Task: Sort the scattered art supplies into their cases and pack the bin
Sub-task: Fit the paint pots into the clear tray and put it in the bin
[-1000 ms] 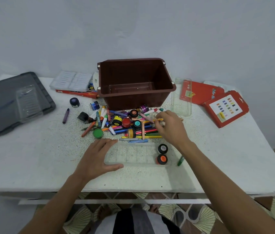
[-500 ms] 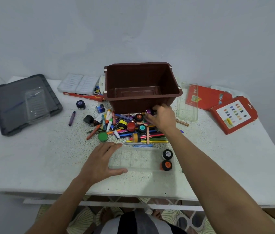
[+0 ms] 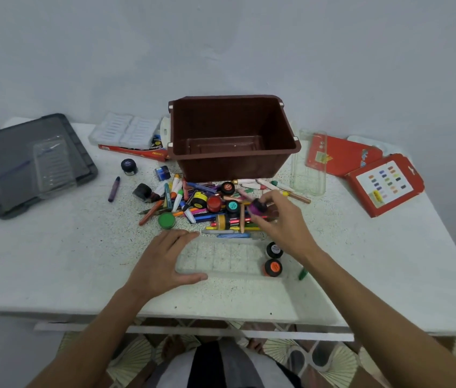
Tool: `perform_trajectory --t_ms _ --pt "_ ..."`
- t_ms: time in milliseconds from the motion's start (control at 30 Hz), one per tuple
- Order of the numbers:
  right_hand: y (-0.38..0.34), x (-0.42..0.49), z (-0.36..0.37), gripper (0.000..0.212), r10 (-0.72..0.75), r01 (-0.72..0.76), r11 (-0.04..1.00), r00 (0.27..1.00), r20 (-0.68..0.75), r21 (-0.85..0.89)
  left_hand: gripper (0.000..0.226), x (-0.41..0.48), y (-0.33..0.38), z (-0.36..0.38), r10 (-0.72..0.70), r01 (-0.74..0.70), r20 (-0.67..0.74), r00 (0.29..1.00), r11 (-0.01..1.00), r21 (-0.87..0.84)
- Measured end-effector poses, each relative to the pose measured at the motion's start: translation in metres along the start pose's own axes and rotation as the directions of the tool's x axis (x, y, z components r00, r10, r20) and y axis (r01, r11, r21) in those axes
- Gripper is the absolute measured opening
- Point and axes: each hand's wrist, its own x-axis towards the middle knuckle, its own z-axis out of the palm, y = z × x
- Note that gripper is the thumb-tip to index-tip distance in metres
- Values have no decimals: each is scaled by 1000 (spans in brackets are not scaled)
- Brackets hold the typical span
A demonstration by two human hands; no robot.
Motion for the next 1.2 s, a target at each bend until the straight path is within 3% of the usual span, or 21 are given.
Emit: perform_trajectory --t_ms 167,333,567,967,1200 --pt "7 -41 1 20 -150 160 978 986 79 -133 91 1 0 1 -1 1 1 1000 1000 5" --pt "18 -57 9 28 -287 316 860 949 133 -401 90 0 -1 2 2 -2 -3 1000 1000 11" --pt "30 -65 19 17 -297 320 773 946 132 -549 90 0 0 1 6 -6 -9 1000 1000 13" --pt "17 -43 17 17 -227 208 884 974 5 -418 90 -1 0 2 1 -1 -17 1000 1000 -7" --pt "-3 10 27 33 -183 190 888 981 56 -418 90 0 0 2 9 -9 -17 1000 1000 -7"
